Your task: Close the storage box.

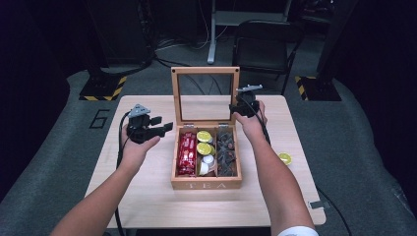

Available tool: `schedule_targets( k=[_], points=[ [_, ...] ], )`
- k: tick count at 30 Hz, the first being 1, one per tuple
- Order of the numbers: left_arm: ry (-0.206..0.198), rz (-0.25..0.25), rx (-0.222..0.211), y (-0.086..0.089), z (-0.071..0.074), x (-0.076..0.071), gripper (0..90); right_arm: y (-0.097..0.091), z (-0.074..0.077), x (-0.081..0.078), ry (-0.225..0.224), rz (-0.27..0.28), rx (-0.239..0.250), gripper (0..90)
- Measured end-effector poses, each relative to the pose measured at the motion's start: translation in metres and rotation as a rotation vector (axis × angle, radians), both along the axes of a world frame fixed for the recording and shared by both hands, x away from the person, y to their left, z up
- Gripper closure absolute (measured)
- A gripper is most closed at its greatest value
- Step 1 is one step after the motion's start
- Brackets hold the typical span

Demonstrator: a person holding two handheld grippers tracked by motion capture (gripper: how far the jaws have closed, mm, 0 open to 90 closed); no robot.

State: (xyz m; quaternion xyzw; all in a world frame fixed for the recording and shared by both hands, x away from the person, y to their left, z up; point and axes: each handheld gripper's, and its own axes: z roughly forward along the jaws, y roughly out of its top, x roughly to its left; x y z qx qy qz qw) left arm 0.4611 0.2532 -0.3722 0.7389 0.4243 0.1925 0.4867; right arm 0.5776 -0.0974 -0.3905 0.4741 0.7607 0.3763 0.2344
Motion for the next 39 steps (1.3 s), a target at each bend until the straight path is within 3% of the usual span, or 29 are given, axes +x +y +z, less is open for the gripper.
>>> schedule_targets(
  k=[11, 31, 39],
  points=[
    [0.001, -0.006, 0.028, -0.010, 0.008, 0.007, 43.9, -0.001, 0.001, -0.018, -0.048, 0.004, -0.006, 64.6],
    [-0.056, 0.050, 0.002, -0.024, 0.039, 0.024, 44.3, -0.003, -0.004, -0.050, -0.107, 0.013, -0.003, 64.6],
    [-0.060, 0.037, -0.007, -0.028, 0.047, 0.022, 51.4, -0.005, -0.006, -0.057, -0.114, 0.021, -0.001, 64.2]
  ],
)
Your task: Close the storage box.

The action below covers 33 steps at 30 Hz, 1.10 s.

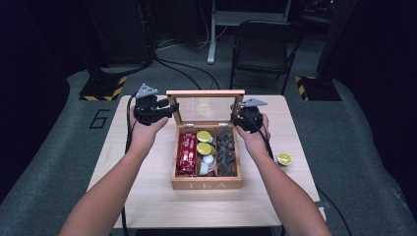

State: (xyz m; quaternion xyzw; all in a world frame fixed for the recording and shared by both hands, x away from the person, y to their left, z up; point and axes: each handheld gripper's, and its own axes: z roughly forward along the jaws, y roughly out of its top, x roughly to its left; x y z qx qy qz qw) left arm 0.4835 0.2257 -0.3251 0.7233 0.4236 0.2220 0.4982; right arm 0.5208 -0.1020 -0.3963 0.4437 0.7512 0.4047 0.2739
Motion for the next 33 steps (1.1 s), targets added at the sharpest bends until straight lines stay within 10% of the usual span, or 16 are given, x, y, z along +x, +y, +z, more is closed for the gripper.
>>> schedule_targets(
  k=[33],
  points=[
    [-0.012, -0.060, 0.007, 0.008, -0.023, -0.043, 58.2, -0.015, 0.003, -0.055, -0.025, 0.081, 0.091, 55.2]
  ],
)
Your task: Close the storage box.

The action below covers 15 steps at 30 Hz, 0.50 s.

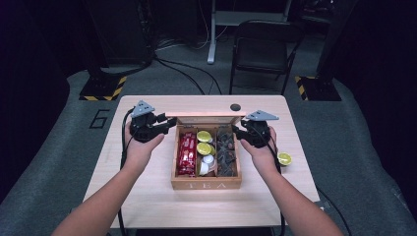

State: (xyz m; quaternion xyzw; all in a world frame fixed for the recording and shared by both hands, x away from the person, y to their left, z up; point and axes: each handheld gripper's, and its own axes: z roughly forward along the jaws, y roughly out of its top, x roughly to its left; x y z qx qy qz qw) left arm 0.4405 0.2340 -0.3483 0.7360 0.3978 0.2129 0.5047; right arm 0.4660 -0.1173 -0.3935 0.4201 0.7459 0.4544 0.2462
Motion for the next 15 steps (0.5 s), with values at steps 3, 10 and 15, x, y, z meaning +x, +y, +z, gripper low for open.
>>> schedule_targets(
  k=[3, 10, 15],
  points=[
    [0.009, -0.013, 0.011, 0.001, -0.003, -0.006, 57.9, -0.001, 0.003, -0.009, -0.016, 0.006, 0.015, 54.7],
    [0.004, -0.030, 0.031, 0.001, -0.011, -0.015, 57.6, -0.006, 0.003, -0.029, -0.034, 0.019, 0.037, 54.4],
    [0.011, -0.029, 0.015, 0.002, -0.015, -0.019, 57.0, -0.010, 0.006, -0.041, -0.059, 0.026, 0.049, 53.5]
  ],
)
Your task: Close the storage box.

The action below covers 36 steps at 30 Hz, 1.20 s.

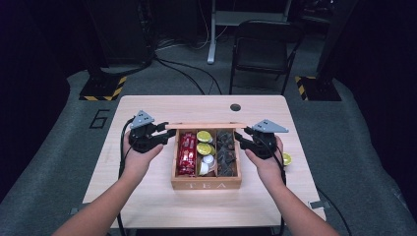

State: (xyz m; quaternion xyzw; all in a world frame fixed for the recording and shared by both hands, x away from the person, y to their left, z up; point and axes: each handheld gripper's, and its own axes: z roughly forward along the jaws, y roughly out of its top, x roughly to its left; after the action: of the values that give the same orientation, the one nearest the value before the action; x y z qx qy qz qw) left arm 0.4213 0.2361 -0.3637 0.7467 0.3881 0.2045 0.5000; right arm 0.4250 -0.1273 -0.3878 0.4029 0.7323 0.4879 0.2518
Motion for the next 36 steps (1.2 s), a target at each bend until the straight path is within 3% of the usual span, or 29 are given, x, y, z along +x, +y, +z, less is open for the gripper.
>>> schedule_targets(
  k=[1, 13, 20, 24, 30, 36],
  points=[
    [0.007, -0.009, -0.005, 0.001, -0.003, -0.002, 56.9, -0.002, 0.002, -0.007, -0.012, 0.009, 0.003, 53.0],
    [0.011, -0.019, 0.018, 0.001, -0.017, -0.017, 56.7, -0.009, 0.003, -0.025, 0.023, 0.066, -0.035, 52.7],
    [0.029, -0.026, 0.006, 0.003, -0.031, -0.025, 58.5, -0.011, 0.000, -0.031, 0.042, 0.090, -0.044, 52.8],
    [0.025, -0.036, 0.043, 0.002, -0.036, -0.030, 58.9, -0.011, -0.003, -0.036, 0.040, 0.103, -0.051, 53.1],
    [0.026, -0.053, 0.062, 0.002, -0.043, -0.039, 56.7, -0.010, -0.008, -0.044, 0.061, 0.116, -0.031, 54.5],
    [0.020, -0.050, 0.048, -0.001, -0.053, -0.053, 51.6, -0.007, -0.019, -0.054, 0.043, 0.117, -0.074, 54.0]
  ],
)
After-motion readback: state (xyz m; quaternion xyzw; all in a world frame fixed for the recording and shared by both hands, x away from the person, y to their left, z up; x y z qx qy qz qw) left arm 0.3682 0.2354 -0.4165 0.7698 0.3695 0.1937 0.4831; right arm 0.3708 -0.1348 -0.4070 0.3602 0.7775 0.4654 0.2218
